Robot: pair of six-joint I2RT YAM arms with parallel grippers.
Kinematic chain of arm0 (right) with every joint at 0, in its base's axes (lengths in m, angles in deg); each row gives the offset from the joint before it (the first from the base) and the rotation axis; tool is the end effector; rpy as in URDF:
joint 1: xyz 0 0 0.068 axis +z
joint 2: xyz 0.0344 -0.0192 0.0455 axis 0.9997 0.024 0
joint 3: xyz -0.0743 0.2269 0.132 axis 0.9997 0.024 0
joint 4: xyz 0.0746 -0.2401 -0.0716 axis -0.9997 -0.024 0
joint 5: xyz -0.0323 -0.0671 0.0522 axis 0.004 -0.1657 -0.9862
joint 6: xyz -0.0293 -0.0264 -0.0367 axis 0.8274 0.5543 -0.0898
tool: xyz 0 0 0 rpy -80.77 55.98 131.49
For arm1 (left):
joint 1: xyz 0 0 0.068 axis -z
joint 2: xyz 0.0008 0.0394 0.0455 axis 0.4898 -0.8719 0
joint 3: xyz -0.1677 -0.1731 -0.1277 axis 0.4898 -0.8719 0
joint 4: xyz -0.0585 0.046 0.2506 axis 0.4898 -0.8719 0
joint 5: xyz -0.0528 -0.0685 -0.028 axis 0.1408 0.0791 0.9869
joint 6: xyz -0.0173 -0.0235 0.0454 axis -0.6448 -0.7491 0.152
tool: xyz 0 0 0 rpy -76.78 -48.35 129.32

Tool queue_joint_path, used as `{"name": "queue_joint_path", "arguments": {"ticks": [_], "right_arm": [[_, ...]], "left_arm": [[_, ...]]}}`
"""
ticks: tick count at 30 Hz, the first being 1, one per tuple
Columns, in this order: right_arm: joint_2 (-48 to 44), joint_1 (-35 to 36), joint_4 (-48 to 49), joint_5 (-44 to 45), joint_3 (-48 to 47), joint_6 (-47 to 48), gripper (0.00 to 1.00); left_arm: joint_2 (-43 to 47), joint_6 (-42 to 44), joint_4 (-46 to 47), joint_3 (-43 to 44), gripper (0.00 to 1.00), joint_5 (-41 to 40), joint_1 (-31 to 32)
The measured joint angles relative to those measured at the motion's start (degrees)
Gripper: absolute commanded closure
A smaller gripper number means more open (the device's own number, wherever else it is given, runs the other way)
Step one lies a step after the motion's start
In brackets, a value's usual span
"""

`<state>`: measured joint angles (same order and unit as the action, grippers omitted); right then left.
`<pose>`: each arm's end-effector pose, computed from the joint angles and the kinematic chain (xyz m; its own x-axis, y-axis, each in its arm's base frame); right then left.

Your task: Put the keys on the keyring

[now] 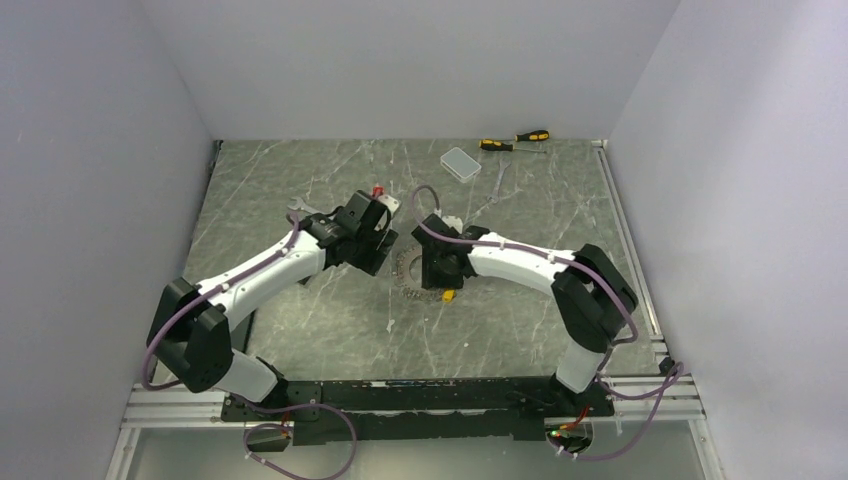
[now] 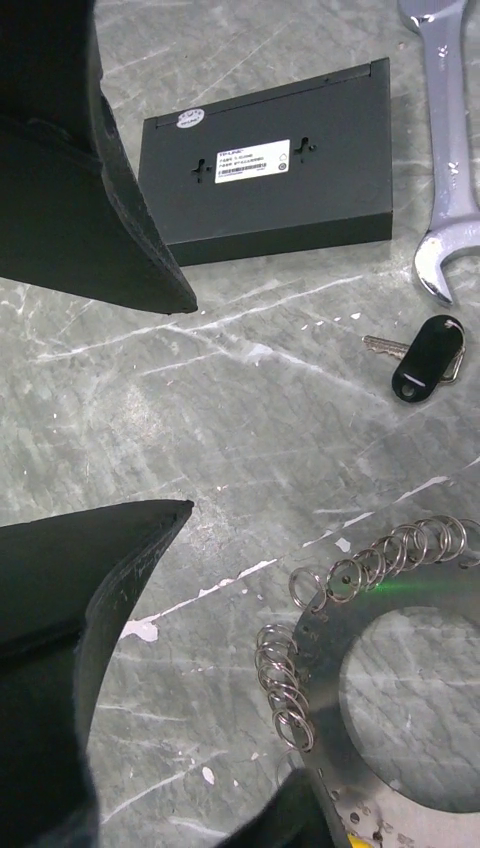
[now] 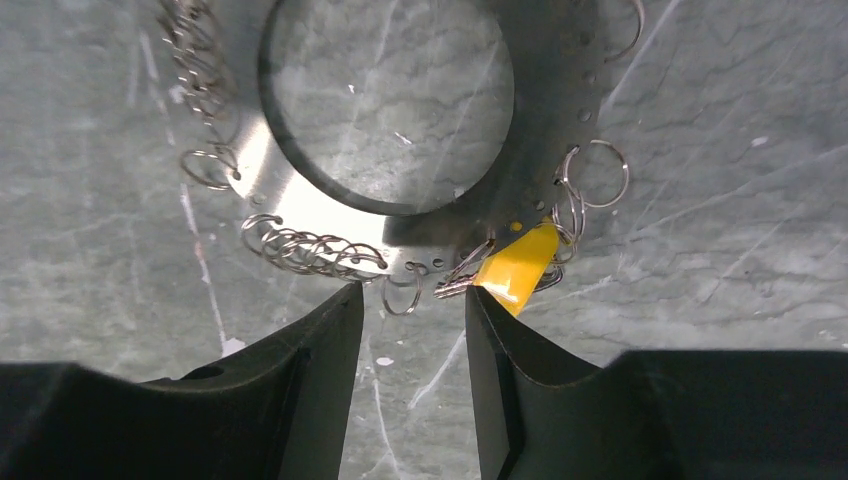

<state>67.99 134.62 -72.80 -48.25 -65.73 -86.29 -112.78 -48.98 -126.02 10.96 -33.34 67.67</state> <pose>0.2408 0.2413 0.1945 -0.9177 0.0479 -0.3944 -0.0305 0.9813 0.1901 0.2419 -0.1806 0.2612 -0.6995 0.4468 -0.5577 0.4441 0.8832 0.1505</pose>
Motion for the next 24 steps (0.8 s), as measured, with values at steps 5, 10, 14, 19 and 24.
{"name": "queue_joint_path", "arguments": {"ticks": [5, 10, 14, 19, 24], "right_arm": [[3.9, 1.2, -1.5, 1.3, -0.4, -2.3, 0.60], [5.1, 1.2, -2.7, 2.7, -0.9, -3.1, 0.73], [5.1, 1.2, -2.9, 3.1, -1.4, -3.5, 0.84], [5.1, 1.2, -3.0, 3.2, -1.4, -3.6, 0.99], [5.1, 1.2, -3.3, 3.8, -1.5, -3.7, 1.00]], "left_arm": [[1.7, 0.0, 0.0, 0.0, 0.28, 0.0, 0.0], [2.8, 0.0, 0.0, 0.0, 0.28, 0.0, 0.0], [3.3, 0.0, 0.0, 0.0, 0.28, 0.0, 0.0], [3.6, 0.0, 0.0, 0.0, 0.28, 0.0, 0.0], [3.8, 0.0, 0.0, 0.0, 0.28, 0.0, 0.0]]}}
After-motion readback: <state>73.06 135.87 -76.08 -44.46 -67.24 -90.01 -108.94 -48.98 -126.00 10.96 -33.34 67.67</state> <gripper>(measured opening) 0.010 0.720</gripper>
